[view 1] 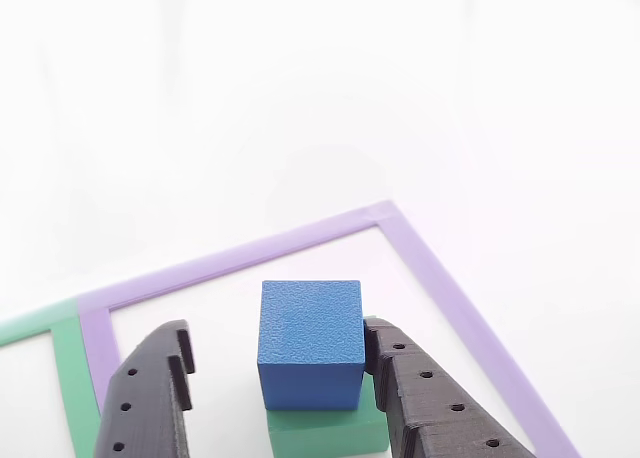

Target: Tower of hanoi

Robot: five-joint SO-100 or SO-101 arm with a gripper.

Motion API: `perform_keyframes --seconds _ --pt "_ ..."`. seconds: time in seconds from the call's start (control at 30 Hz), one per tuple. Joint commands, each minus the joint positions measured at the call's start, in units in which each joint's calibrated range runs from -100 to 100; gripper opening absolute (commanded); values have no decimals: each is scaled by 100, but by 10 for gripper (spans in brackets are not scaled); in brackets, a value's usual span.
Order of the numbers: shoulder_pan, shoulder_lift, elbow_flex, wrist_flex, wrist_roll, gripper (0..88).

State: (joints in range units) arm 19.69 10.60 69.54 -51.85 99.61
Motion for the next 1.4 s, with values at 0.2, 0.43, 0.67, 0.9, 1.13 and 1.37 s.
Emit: perform_keyframes --seconds 0.2,0.43,0.67,0.9,1.13,1.37 --pt "-97 -42 -80 -121 39 69" --pt "-97 -82 -52 -105 39 12" --pt "-204 -963 66 624 39 17" --pt "-524 -3111 -98 3165 39 19" --pt "-936 -4922 -1261 6848 39 12" --pt "-1530 -5595 -3933 10935 39 11"
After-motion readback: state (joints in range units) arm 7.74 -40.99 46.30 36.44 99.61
